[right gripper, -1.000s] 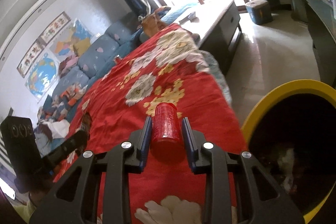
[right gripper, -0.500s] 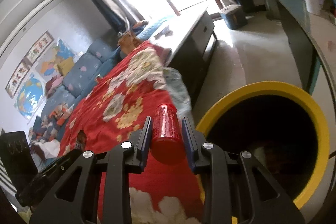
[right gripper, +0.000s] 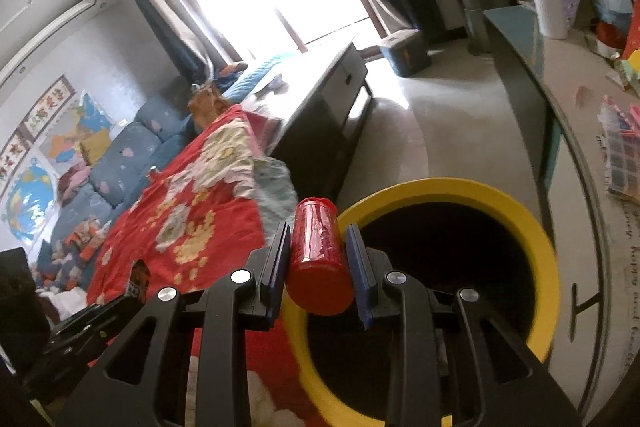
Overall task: Collect trash
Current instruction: 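Carry the chocolate bar and red tube over the bin, then open both grippers to drop the chocolate bar and tube into the bin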
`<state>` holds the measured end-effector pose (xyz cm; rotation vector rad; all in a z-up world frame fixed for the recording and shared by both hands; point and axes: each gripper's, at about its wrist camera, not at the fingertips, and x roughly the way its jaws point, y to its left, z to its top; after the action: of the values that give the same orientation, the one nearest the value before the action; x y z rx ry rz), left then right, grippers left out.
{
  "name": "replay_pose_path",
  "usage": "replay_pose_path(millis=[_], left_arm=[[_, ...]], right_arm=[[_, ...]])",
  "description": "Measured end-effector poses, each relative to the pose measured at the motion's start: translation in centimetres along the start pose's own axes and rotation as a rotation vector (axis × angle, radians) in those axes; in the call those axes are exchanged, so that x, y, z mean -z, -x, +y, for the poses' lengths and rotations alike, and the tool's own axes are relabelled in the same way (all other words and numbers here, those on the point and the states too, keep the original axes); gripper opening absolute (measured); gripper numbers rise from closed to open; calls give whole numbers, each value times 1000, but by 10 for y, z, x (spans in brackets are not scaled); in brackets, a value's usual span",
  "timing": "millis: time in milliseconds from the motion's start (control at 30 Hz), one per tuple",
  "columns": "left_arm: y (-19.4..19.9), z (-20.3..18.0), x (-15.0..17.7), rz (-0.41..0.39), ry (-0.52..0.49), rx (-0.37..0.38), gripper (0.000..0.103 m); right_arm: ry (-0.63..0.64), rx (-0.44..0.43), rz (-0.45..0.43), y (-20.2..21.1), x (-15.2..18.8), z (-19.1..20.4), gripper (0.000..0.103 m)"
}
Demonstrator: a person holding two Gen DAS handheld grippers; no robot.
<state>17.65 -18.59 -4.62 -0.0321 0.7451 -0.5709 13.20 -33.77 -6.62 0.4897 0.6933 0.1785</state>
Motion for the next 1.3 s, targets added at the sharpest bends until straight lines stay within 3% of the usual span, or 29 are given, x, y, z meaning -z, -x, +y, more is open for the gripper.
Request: replay_pose_path(millis=[300, 700, 767, 833, 900, 967, 1133, 1300], left_arm=[[-34, -30, -1, 56, -76, 37, 13], [-68, -50, 2, 109, -125, 50, 13], [-72, -51, 3, 116, -126, 43, 28], [-73, -49, 4, 116, -123, 40, 43], [-73, -48, 4, 114, -114, 37, 49], [-71, -44, 4, 109, -102, 29, 68], [-61, -35, 1, 88, -70, 9, 91], [-47, -24, -2, 60, -39, -18, 92]], right_arm=[[-34, 72, -26, 10, 2, -30, 28], [-113, 93, -43, 15, 3, -61, 30], [-113, 89, -37, 16, 3, -64, 30], [-113, 101, -50, 20, 3, -65, 40], [-110, 104, -57, 22, 3, -65, 46], [-102, 107, -61, 25, 3, -65, 51], [-66, 115, -83, 39, 6, -57, 68], [-31, 132, -106, 55, 8, -47, 83]])
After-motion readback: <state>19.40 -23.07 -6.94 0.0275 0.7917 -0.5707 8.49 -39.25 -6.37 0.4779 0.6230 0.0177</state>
